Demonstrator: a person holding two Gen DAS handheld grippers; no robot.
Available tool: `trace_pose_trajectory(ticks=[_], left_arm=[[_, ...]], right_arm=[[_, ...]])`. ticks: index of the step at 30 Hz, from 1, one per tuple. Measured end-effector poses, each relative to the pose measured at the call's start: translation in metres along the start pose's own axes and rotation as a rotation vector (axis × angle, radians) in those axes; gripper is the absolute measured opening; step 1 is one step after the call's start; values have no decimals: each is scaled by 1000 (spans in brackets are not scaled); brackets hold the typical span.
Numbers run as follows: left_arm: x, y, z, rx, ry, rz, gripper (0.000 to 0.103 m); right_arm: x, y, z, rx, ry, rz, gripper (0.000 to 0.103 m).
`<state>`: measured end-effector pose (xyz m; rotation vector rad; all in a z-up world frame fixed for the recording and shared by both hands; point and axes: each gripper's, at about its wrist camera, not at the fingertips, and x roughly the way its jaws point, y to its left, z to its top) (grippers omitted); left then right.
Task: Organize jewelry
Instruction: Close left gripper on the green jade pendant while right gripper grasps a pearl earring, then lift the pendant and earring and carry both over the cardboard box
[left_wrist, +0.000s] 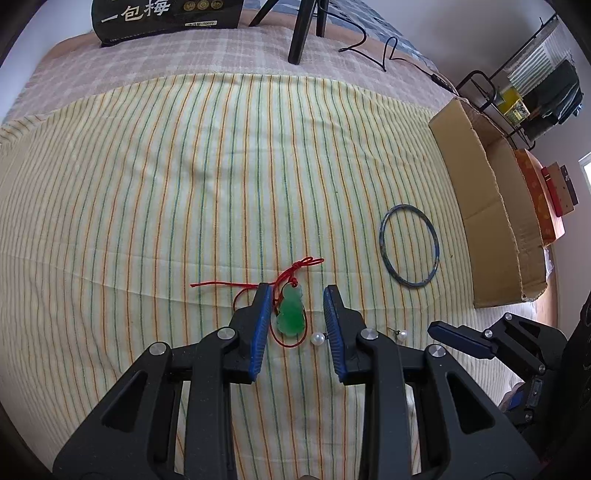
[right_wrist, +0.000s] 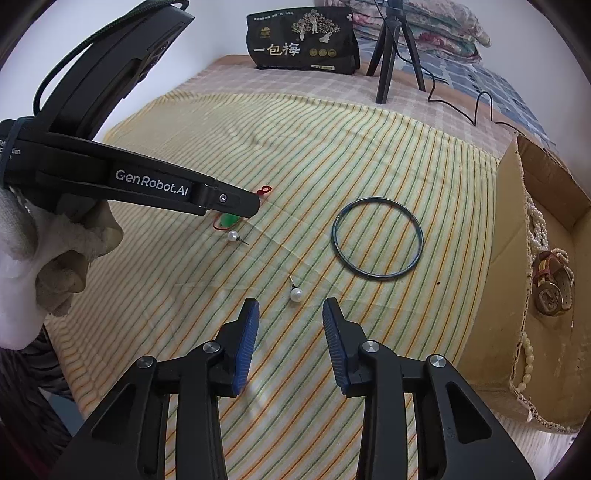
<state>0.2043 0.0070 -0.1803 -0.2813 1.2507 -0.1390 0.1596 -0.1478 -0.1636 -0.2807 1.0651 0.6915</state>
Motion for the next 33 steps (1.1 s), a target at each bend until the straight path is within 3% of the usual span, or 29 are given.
trace_pose_trajectory(ticks=[12, 16, 23, 33], left_arm=[[10, 1, 0, 3, 8, 28, 28], [11, 5, 0, -2, 4, 40, 16], [10, 8, 0, -3, 0, 39, 13], [8, 7, -2, 0, -15, 47, 13]], right_arm=[[8, 2, 2, -9, 12, 0, 27], [12, 3, 2, -15, 21, -6, 27], [14, 2, 3, -10, 18, -14, 25], [20, 6, 7, -36, 30, -28, 11]])
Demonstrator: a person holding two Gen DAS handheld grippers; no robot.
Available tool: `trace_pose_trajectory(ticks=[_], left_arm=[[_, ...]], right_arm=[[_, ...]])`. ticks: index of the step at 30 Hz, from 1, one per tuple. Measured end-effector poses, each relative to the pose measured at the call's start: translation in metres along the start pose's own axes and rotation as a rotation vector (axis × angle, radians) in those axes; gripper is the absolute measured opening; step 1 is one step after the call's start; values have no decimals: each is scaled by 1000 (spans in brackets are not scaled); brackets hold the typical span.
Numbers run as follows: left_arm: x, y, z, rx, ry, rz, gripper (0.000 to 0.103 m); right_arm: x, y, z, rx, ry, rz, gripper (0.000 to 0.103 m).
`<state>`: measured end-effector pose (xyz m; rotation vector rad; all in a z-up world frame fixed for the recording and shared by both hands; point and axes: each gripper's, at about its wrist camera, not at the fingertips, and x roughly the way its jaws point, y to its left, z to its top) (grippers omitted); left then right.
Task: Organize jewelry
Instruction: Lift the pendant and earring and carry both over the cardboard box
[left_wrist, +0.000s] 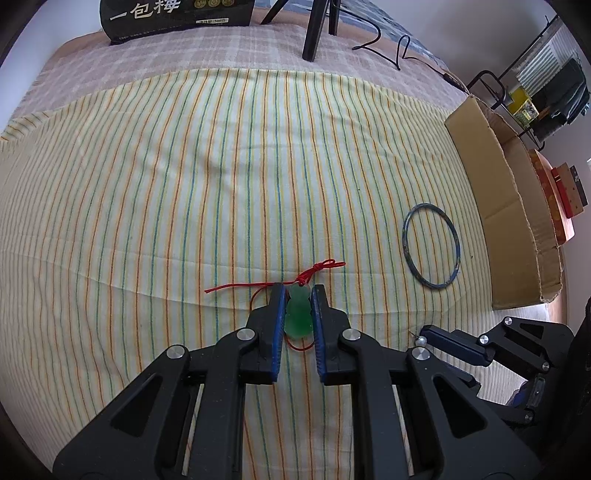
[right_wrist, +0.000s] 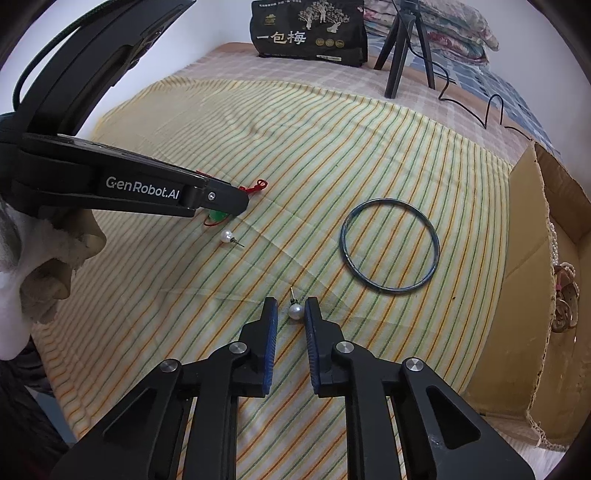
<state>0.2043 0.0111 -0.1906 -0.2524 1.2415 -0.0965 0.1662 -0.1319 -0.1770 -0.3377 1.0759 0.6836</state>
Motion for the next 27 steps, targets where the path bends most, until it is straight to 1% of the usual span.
trace_pose_trajectory(ticks=[2, 7, 16, 27], left_arm=[[0, 0, 0, 1, -2, 0, 13], [-4, 1, 0, -7, -11, -5, 12], [-26, 7, 4, -27, -58, -27, 12], [-71, -3, 11, -24, -162, -81, 12]], right_arm=[[1, 0, 0, 3, 6, 3, 7], [-1, -3, 1, 26, -2, 17, 7], [-23, -4, 5, 51, -66, 31, 7], [-52, -9, 9, 72, -143, 23, 7]])
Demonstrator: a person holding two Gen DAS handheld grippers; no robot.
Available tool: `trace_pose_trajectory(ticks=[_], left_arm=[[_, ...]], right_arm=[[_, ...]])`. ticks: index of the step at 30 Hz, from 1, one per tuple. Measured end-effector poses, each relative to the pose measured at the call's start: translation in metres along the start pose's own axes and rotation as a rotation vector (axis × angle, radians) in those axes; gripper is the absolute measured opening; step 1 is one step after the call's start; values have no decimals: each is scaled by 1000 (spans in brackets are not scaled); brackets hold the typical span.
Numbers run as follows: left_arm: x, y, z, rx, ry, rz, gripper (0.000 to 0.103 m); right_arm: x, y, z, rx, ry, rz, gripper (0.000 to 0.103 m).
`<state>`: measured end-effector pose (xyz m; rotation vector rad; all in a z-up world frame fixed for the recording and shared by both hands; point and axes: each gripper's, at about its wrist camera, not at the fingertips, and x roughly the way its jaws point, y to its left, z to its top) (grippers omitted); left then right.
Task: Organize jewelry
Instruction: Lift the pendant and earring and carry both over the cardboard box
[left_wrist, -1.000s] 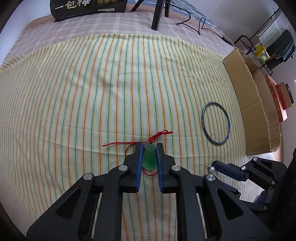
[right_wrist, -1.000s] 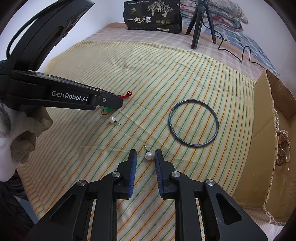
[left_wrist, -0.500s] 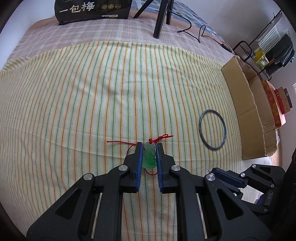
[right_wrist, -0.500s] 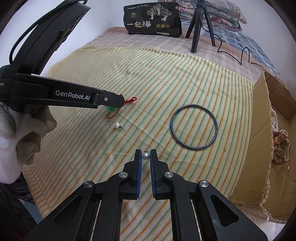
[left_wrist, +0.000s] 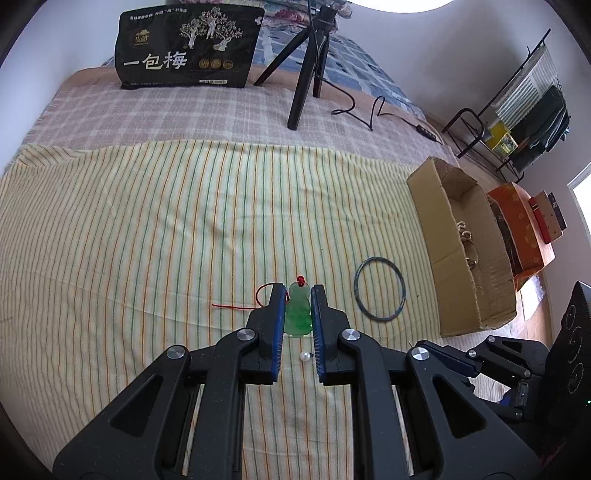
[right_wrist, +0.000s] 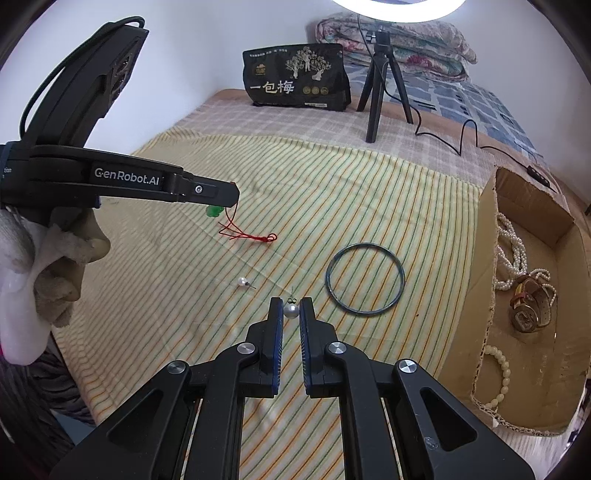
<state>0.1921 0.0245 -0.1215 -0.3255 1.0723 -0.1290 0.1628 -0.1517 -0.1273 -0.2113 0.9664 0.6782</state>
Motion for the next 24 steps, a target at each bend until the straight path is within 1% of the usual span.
trace_pose_trajectory(ticks=[11, 17, 24], left_arm=[[-34, -17, 11, -5, -77, -72, 12], [-46, -34, 16, 14, -107, -101, 12], [-51, -61, 19, 43, -120, -145, 12]], right_arm=[[-29, -11, 5, 27, -78, -23, 7], [-46, -21, 6, 46, -112, -39, 7], [-60, -47, 4, 92, -141, -77, 7]])
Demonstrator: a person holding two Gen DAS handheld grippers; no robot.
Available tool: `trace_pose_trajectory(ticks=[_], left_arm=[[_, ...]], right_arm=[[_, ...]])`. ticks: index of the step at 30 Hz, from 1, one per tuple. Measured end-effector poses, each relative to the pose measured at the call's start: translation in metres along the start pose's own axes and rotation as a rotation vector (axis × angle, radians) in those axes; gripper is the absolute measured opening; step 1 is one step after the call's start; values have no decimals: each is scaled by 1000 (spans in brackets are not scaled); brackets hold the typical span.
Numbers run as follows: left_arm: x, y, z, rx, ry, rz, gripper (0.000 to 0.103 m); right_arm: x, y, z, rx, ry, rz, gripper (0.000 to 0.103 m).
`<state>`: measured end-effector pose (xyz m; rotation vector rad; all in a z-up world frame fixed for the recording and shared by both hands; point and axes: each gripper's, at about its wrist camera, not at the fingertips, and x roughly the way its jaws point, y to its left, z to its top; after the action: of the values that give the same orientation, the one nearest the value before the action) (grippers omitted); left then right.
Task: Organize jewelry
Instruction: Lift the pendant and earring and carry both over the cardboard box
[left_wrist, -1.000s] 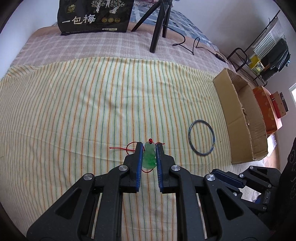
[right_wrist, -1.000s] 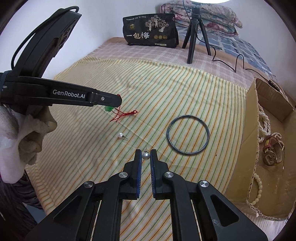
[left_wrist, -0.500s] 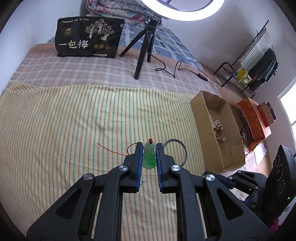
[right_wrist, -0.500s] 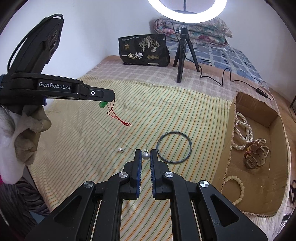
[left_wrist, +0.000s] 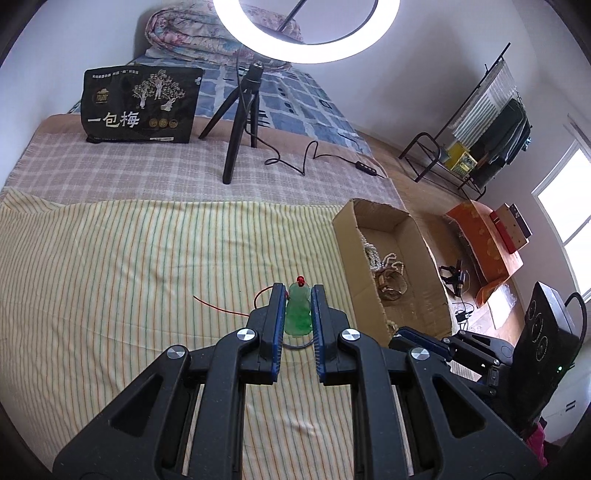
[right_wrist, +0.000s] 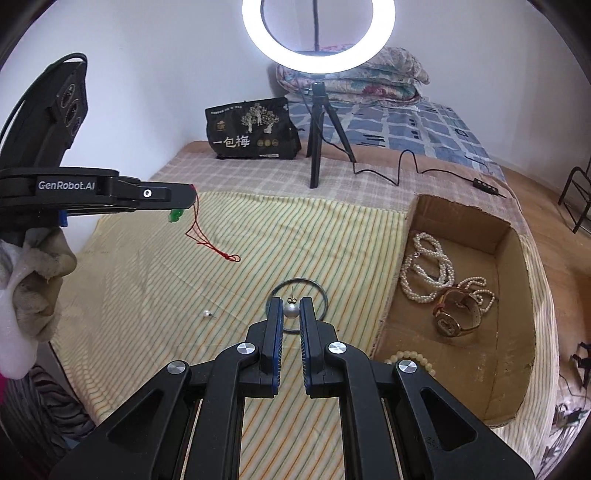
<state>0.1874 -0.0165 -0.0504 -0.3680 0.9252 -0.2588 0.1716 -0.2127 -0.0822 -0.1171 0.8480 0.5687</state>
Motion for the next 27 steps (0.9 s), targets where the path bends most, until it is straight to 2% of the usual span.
trace_pose_trajectory(ticks=[14, 27], left_arm=[[17, -61, -3, 57, 22, -90, 12], [47, -117, -11, 95, 66, -169, 12]], right_arm=[[-15, -65, 4, 139, -39, -67, 7], [-13, -113, 14, 202, -51, -130, 7]])
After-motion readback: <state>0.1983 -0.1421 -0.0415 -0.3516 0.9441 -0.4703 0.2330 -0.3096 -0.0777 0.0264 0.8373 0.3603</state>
